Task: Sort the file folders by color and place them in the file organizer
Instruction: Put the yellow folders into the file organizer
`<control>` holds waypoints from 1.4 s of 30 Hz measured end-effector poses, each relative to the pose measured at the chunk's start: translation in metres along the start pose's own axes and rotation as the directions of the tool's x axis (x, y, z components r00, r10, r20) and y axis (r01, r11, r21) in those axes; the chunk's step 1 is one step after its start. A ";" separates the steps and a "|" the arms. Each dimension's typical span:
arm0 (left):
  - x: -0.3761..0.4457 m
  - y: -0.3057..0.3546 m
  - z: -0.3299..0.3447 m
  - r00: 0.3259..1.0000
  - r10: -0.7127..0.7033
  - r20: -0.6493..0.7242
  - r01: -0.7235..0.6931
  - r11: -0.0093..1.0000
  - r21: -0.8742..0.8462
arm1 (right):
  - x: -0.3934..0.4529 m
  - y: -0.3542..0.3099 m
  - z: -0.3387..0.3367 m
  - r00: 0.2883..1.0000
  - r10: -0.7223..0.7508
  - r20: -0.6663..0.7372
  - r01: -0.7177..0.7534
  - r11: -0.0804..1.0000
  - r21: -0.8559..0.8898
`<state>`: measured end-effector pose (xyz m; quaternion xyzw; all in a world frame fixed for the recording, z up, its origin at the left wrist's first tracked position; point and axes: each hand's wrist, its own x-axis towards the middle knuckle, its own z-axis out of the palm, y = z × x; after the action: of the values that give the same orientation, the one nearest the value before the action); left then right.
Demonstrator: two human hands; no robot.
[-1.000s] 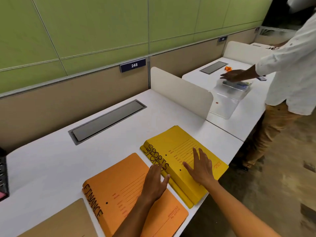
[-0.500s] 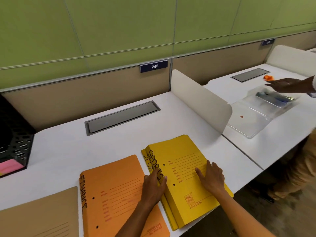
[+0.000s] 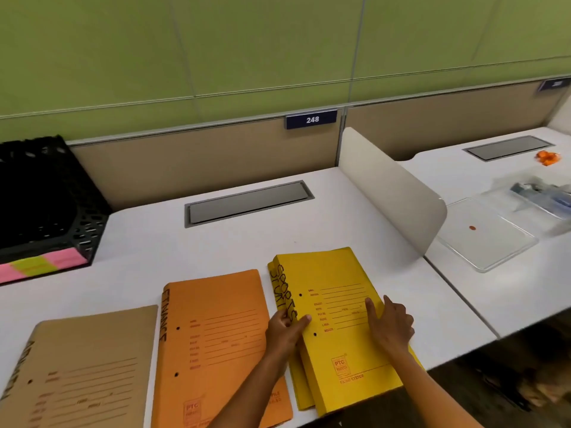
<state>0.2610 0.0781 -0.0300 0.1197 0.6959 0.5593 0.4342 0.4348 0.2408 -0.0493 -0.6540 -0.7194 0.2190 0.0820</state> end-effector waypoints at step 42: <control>-0.188 0.015 -0.361 0.701 0.511 -0.497 -0.556 0.828 0.068 | -0.317 -0.384 0.075 0.608 -0.776 -0.169 0.762 0.509 0.400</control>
<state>0.1012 -0.2829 0.0704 0.1496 0.6931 0.7021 0.0648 0.0982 -0.1028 0.0998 -0.2279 -0.8671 0.3241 0.3020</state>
